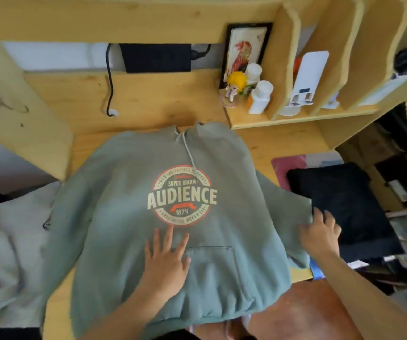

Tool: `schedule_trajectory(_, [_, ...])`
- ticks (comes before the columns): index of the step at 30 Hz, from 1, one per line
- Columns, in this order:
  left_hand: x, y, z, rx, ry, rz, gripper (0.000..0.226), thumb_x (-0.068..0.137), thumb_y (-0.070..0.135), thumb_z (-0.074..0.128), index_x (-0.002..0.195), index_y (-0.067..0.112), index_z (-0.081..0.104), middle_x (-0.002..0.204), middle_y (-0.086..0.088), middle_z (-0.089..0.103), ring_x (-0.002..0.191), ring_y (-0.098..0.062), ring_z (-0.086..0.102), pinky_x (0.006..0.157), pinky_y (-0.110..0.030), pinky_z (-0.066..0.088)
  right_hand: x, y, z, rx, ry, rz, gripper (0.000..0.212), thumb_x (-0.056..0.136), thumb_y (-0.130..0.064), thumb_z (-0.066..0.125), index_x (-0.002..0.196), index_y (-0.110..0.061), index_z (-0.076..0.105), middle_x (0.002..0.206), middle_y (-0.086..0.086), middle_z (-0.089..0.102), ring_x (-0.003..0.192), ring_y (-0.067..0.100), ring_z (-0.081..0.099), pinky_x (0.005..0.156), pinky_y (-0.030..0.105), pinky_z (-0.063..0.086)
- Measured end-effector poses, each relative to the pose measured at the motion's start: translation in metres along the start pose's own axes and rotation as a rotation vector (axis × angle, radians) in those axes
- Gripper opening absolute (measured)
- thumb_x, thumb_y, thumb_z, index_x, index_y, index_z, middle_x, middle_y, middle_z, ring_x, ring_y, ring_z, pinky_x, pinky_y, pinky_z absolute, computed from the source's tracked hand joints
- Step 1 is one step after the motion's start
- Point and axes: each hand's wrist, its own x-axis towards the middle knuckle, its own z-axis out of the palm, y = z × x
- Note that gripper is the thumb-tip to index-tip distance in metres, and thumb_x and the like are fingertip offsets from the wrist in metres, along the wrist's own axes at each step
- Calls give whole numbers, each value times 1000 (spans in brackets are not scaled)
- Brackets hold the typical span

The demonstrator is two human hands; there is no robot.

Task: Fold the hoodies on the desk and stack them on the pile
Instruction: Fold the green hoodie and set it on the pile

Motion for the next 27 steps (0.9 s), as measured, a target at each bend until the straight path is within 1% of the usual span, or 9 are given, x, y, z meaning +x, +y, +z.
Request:
schedule_trajectory(3, [-11, 27, 13, 19, -8, 45, 72, 79, 49, 64, 148, 32, 51, 164, -15, 32, 140, -53, 41, 100, -72, 43, 12, 17, -5, 115, -150, 181, 88, 89, -43, 70, 154, -4, 25, 151, 27, 35, 138, 47, 35, 112, 51, 33])
schedule_trajectory(5, [-12, 49, 16, -12, -16, 49, 77, 80, 48, 67, 152, 33, 43, 164, -14, 32, 141, -52, 40, 99, -69, 45, 16, 12, -5, 123, -155, 187, 69, 91, -36, 68, 142, -1, 37, 136, 26, 52, 125, 46, 51, 99, 49, 45])
schedule_trajectory(9, [-11, 101, 15, -111, -19, -74, 78, 92, 53, 55, 159, 43, 18, 171, -7, 14, 151, -46, 24, 111, -65, 38, 15, 3, -41, 254, -2, -165, 9, 91, -12, 52, 94, -8, 59, 94, 16, 63, 91, 42, 60, 72, 40, 43])
schedule_trajectory(11, [-8, 123, 16, -126, -39, -138, 73, 99, 52, 44, 160, 46, 5, 172, -2, -5, 156, -42, 7, 120, -61, 25, 23, 10, -93, 344, 211, -295, 10, 89, -9, 51, 80, -9, 54, 84, 13, 56, 79, 37, 54, 66, 39, 39])
schedule_trajectory(16, [1, 171, 17, -109, -123, -157, 66, 98, 55, 24, 159, 49, -1, 171, 4, -12, 155, -43, -5, 121, -63, 16, 93, 64, -201, 273, 574, -226, 42, 91, -3, 48, 132, -1, 57, 124, 25, 52, 106, 47, 53, 88, 49, 44])
schedule_trajectory(19, [12, 191, 17, -180, -212, -173, 72, 99, 65, 34, 159, 51, -3, 171, 7, -13, 155, -43, -10, 122, -62, 9, 121, 82, -178, -48, 368, -244, 67, 90, -6, 52, 153, -13, 32, 146, 26, 32, 129, 48, 35, 106, 54, 34])
schedule_trajectory(22, [12, 190, 15, -273, -114, -195, 85, 85, 77, 29, 161, 43, 13, 172, -3, 0, 156, -40, 3, 125, -53, 13, 96, 86, -111, -313, 92, -334, 70, 91, -20, 56, 154, -23, 24, 162, 20, 6, 146, 46, 12, 118, 54, 21])
schedule_trajectory(25, [-6, 161, 19, -364, 109, -268, 83, 85, 63, 34, 157, 23, 38, 165, -22, 23, 151, -44, 25, 123, -52, 25, 39, 85, -40, -192, 25, -606, 53, 87, -17, 65, 139, -14, 50, 147, 19, 33, 130, 44, 36, 105, 55, 42])
schedule_trajectory(27, [-31, 130, 26, -341, 226, -395, 73, 88, 53, 39, 151, 17, 51, 157, -30, 36, 143, -51, 35, 118, -58, 32, 0, 82, -9, -2, -57, -572, 40, 87, -13, 64, 126, -6, 56, 126, 18, 45, 114, 44, 49, 91, 52, 49])
